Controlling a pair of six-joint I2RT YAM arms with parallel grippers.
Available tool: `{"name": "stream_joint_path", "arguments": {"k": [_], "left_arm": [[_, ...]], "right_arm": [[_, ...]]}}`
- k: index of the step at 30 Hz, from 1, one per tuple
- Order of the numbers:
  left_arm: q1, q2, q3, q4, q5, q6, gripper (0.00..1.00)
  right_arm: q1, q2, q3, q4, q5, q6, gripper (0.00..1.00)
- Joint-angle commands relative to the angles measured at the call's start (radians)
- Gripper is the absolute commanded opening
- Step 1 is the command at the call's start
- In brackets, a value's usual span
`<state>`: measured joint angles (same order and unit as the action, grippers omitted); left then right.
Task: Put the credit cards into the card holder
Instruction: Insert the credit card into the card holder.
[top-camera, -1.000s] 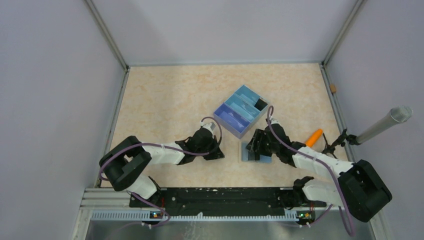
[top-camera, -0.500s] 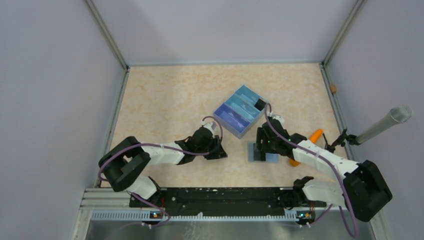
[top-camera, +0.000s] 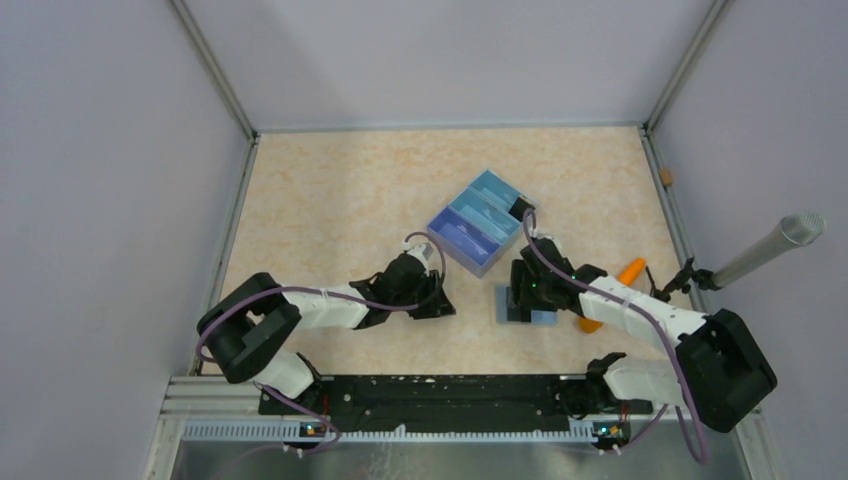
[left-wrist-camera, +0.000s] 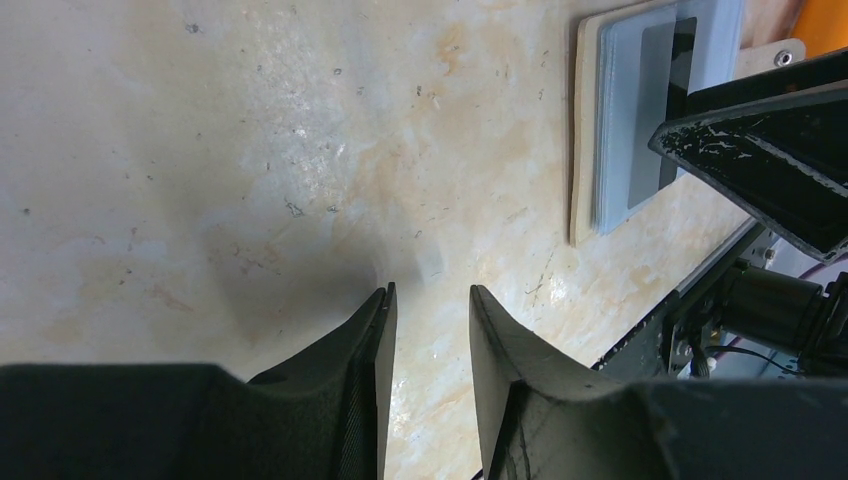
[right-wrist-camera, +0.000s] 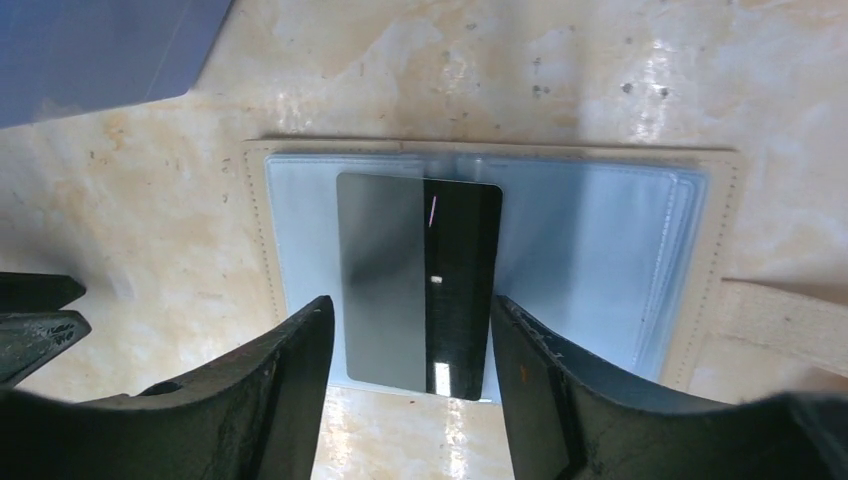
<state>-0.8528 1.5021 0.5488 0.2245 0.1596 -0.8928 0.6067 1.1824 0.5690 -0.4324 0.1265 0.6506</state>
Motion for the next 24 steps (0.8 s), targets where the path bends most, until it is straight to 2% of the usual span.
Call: {"name": "stream_joint_path", "arguments": {"k": [1,15,21,24], "left_arm": [[-0.005,-0.015,0.011,0.002,-0.012,-0.001,0.37],[-0.004,-0.038,-0.004,-0.004,-0.027,-0.005,0.36],[-0.001,-0.069,-0.017,-0.028,-0.057,-0.003,0.37],[0.002,-0.099,-0.010,-0.071,-0.073,0.013,0.41]], "right_arm": [[0.011,0.022,-0.002,0.081,-0.095,0.008,0.56],[0.100,0.092,0.016,0.269,-0.237,0.105,0.47],[0.154,0.123,0.063,0.295,-0.233,0.129,0.47],[0.157,0.086,0.101,0.233,-0.188,0.117,0.51]]}}
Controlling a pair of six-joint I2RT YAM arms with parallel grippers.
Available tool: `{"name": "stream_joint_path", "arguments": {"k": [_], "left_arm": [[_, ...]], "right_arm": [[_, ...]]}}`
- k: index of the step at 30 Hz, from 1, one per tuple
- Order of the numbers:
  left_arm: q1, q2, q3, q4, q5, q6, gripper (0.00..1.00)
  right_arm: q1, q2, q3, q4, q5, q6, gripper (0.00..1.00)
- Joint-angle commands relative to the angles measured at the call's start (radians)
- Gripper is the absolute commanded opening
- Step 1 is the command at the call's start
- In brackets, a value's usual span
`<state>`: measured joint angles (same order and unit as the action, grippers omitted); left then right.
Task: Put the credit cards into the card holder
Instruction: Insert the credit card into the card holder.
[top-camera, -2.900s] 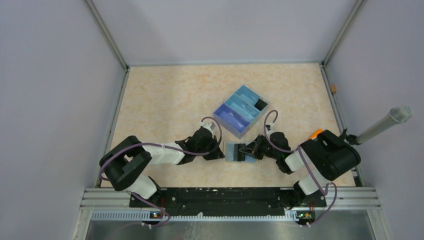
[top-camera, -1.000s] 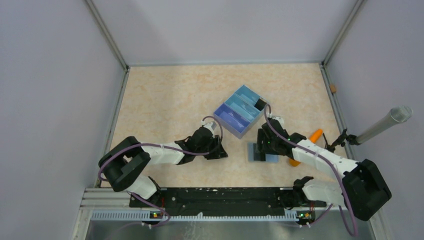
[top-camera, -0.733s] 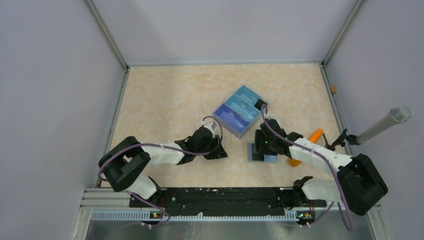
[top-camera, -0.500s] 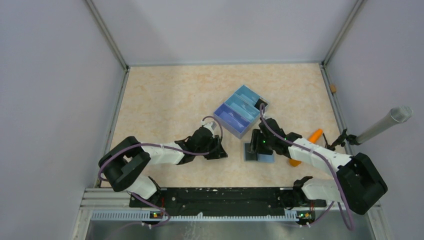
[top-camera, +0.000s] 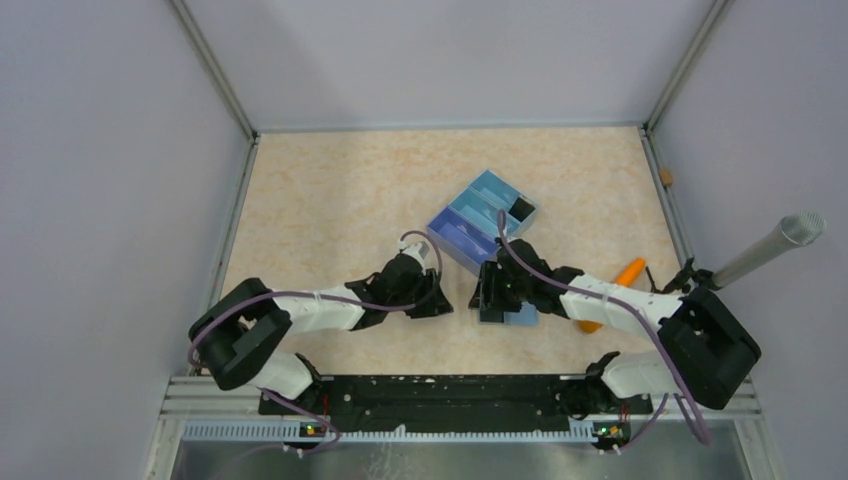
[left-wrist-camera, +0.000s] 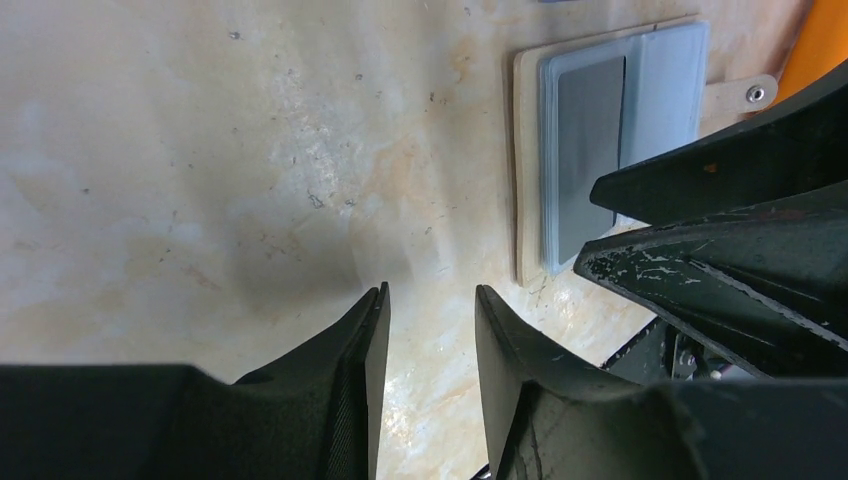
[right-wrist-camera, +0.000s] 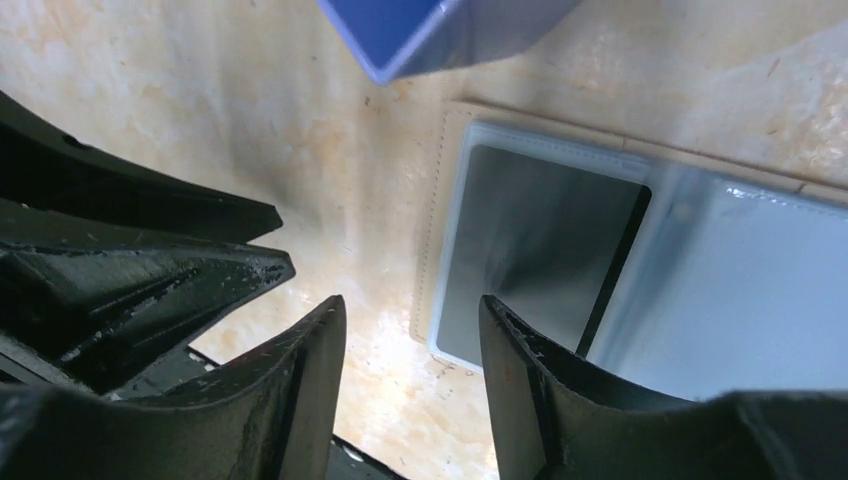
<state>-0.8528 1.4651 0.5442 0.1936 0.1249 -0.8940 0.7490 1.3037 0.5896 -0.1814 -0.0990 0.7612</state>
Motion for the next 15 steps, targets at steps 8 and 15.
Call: {"name": "stream_joint_path", "arguments": {"k": [8,15], "left_arm": [[0.024,-0.140,0.017,-0.140,-0.062,0.064,0.62],[0.042,-0.193,0.015,-0.180,-0.058,0.072,0.76]], "right_arm": [[-0.035,-0.050,0.076,-0.140,0.146,-0.027,0.62],[-0.037,-0.002,0.041,-0.125,0.156,-0.023,0.63]]}}
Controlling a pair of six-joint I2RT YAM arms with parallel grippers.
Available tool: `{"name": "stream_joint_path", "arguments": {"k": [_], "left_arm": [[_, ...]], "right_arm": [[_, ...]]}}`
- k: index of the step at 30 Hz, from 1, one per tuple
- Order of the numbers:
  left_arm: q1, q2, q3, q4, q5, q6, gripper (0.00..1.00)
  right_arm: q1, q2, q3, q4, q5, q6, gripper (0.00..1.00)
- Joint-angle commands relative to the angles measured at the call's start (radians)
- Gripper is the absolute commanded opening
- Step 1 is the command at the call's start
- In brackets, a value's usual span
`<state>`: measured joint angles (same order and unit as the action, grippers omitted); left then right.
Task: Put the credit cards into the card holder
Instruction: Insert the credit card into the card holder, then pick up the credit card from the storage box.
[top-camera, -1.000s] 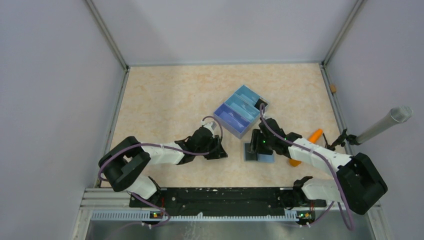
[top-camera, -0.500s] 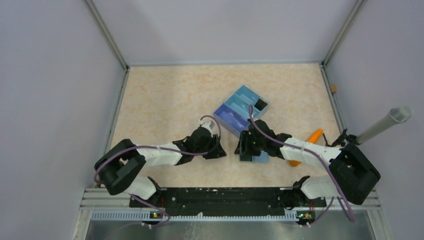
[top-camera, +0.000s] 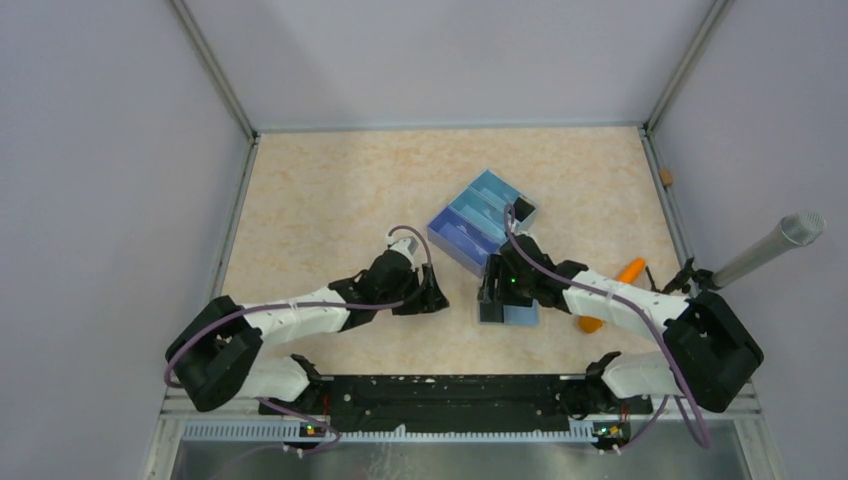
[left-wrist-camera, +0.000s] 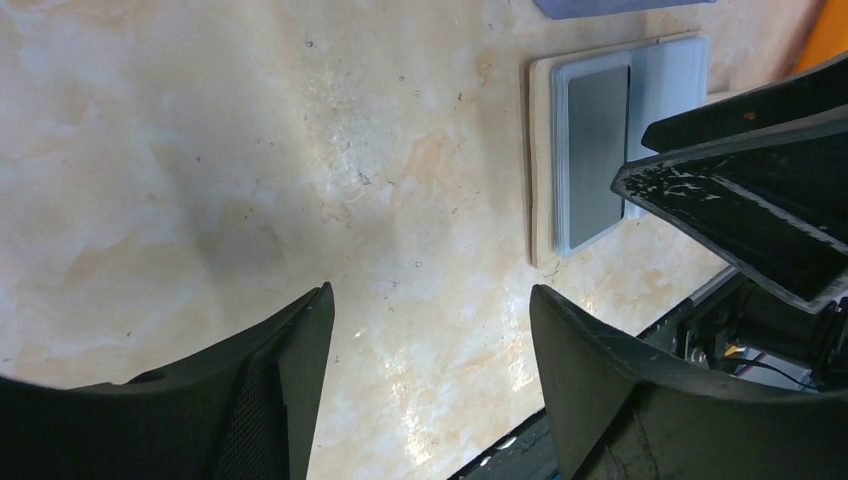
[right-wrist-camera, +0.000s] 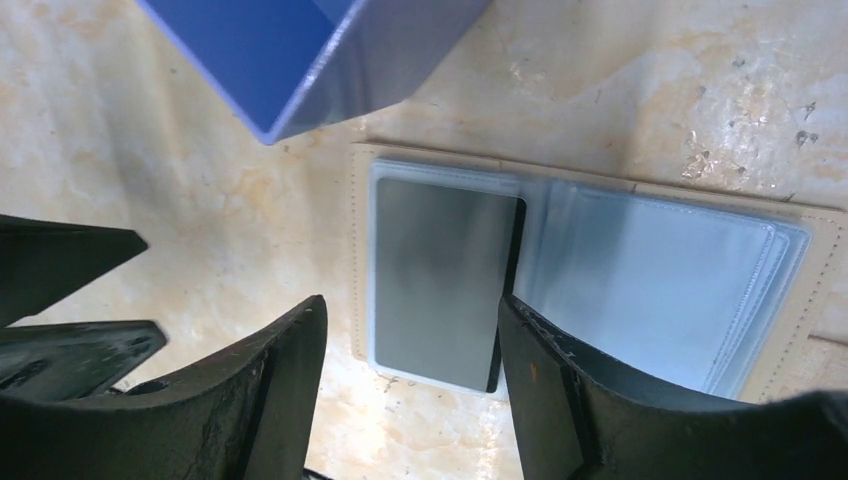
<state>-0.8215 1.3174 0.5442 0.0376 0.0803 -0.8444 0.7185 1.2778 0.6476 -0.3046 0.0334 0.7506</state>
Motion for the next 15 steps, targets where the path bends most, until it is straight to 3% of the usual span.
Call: {"name": "stream_joint_path", "arguments": {"k": [1,9,15], "left_arm": [[0.016,-0.052,0.015,-0.028,-0.012,0.024,0.78],[0.068,-0.101,0.017,-0.088,0.017,0.044,0.92],[0.129,-0.145,0.012,-0.113,0.061,0.062,0.95]], "right_arm": [[-0.006,0.030,-0.020,0.004,0.018,-0.014,0.63],[0.002,0.047,-0.026,-0.029,0.080,-0.014,0.63],[0.004,0.054,-0.045,0.015,0.036,-0.014,0.63]]}}
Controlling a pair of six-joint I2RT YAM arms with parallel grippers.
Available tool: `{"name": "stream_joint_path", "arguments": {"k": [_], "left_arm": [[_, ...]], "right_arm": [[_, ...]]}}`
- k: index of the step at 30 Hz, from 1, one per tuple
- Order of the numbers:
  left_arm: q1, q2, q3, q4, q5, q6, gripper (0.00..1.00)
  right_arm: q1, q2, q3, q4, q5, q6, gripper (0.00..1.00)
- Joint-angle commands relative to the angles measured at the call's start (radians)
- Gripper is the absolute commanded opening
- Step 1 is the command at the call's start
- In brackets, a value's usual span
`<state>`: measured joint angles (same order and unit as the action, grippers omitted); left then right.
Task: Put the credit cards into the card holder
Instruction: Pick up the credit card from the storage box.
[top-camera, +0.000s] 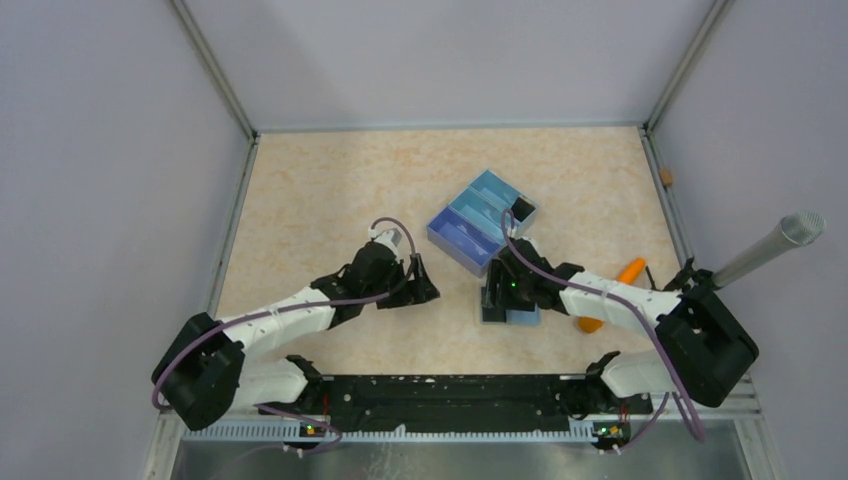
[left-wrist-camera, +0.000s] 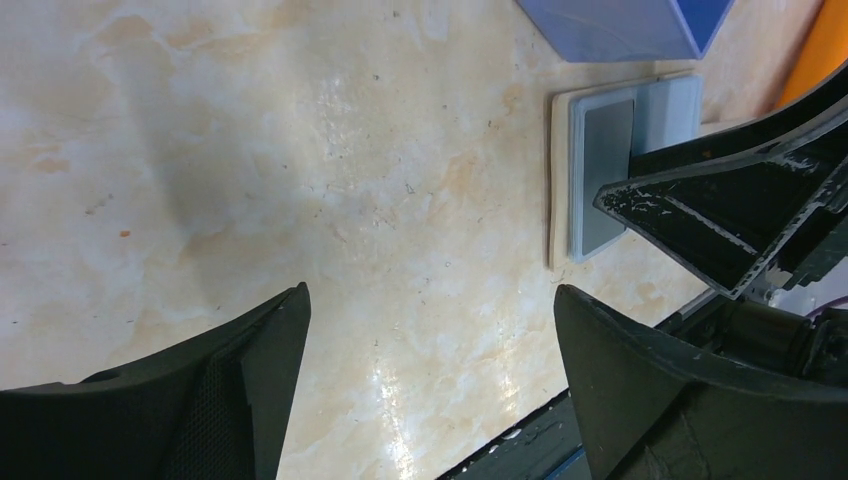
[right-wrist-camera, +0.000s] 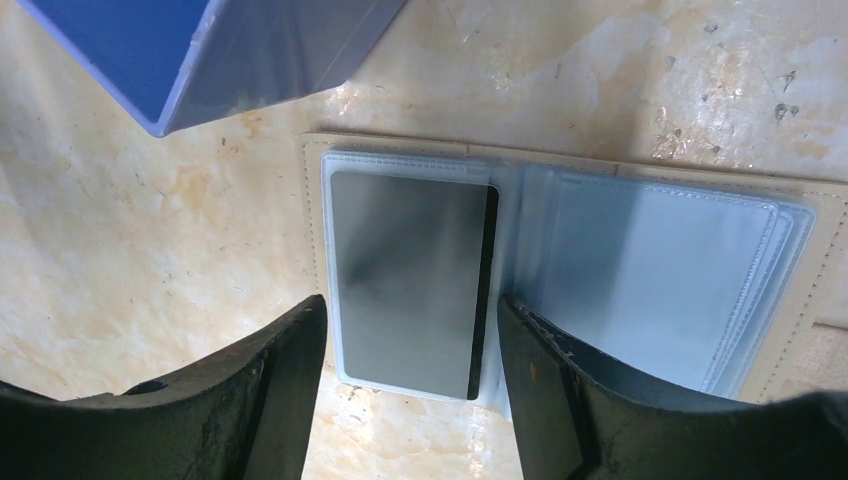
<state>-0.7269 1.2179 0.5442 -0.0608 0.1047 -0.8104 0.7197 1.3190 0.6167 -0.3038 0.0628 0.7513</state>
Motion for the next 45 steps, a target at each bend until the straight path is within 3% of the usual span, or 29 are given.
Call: {"name": "stream_joint_path", "arguments": {"k": [1,15,20,28,35,45], "left_arm": [[0.045,-0.054,0.010,-0.018,0.045,0.032,0.95],[0.149,-0.140,0.027,-0.112,0.116,0.072,0.96],[0.212,-0.162,0.143,-0.288,0.169,0.172,0.97],[0.309,-0.140,0.396,-0.565,0.130,0.422,0.99],[0.363,-0.128,0.422,-0.557,0.084,0.503,0.99],[0.405,-0.108,0.405,-0.550,0.130,0.524,0.99]], "right_arm": [[0.007,0.022,-0.017,0.028,-0.011,-0.014,0.61],[0.184,0.174,0.147,0.121,-0.054,0.046,0.54],[0.173,0.109,0.303,-0.040,0.022,-0.057,0.68],[-0.080,0.098,0.569,-0.252,0.040,-0.362,0.76],[-0.369,0.213,0.684,-0.203,-0.095,-0.531,0.76],[-0.561,0.578,0.917,-0.273,-0.259,-0.771,0.74]]}}
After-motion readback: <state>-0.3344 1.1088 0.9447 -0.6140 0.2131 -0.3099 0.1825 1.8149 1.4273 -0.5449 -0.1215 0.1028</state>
